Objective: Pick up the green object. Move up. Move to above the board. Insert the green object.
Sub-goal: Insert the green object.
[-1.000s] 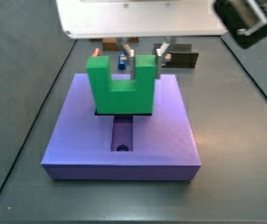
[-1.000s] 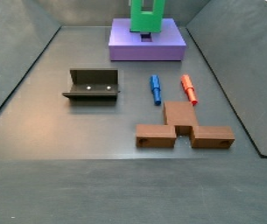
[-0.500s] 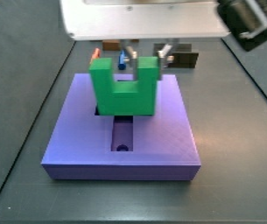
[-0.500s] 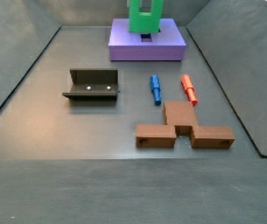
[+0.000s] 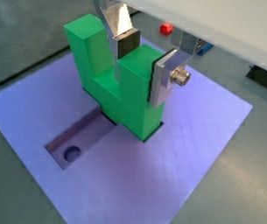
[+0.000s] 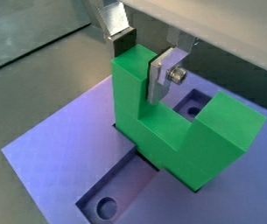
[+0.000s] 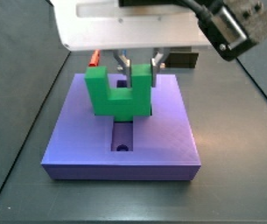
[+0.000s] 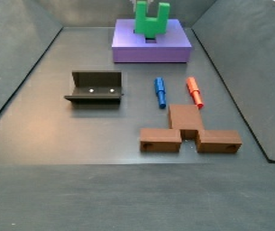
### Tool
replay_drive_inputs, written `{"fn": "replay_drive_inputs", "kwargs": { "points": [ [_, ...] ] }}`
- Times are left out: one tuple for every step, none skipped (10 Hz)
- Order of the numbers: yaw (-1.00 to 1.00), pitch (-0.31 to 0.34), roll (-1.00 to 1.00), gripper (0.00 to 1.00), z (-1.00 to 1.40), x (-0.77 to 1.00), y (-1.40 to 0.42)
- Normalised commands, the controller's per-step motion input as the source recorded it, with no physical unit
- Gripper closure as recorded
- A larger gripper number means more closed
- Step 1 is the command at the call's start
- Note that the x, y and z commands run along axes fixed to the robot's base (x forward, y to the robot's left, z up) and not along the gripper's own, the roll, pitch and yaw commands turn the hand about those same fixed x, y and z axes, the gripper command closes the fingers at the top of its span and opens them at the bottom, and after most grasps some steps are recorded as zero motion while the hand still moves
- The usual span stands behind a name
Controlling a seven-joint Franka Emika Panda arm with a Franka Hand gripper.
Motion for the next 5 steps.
{"fn": "replay_drive_inputs", "kwargs": {
  "points": [
    [0.13, 0.000, 0.15, 1.00, -0.96, 0.30, 0.06],
    [0.11, 0.000, 0.14, 1.00, -0.99, 0.33, 0.04],
    [0.02, 0.000, 0.15, 1.00, -0.97, 0.33, 0.00],
    [0.00, 0.000, 0.22, 1.00, -0.65, 0.10, -0.05],
    [0.00, 0.000, 0.00, 1.00, 0.00, 0.00, 0.00]
  ]
}}
